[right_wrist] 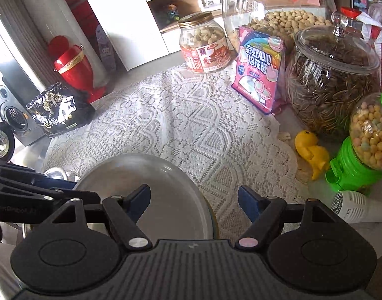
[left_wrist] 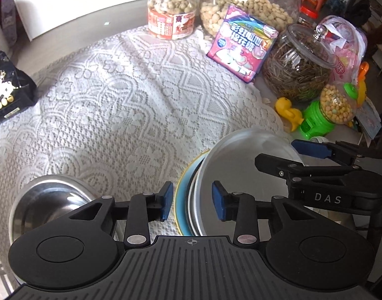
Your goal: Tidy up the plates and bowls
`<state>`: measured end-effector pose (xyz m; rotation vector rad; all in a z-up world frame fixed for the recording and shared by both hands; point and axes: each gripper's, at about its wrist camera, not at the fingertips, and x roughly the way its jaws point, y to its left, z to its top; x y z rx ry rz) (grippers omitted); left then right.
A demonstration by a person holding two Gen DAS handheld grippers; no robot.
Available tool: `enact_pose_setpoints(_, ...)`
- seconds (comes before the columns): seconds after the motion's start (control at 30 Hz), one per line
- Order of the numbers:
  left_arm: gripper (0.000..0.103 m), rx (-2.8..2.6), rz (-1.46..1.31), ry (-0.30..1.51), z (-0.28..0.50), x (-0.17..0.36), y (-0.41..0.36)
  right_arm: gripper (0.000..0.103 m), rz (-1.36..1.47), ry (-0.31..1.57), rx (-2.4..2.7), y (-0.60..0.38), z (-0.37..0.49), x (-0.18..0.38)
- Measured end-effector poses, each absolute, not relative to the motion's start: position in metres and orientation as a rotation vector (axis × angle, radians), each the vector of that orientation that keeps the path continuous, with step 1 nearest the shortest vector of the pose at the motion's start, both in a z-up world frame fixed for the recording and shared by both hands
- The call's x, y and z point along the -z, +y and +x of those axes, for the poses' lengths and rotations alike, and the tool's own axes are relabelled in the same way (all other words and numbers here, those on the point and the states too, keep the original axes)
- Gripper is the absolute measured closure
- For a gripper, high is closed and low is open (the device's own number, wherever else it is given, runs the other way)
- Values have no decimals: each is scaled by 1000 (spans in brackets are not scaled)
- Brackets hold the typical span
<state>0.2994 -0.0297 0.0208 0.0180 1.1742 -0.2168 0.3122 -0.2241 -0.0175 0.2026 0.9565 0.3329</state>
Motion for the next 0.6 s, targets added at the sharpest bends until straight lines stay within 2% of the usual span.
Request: enact_pose_setpoints(0.6, 66, 233, -28, 1251, 310, 25, -16, 25, 27, 1038, -328, -214, 296, 29)
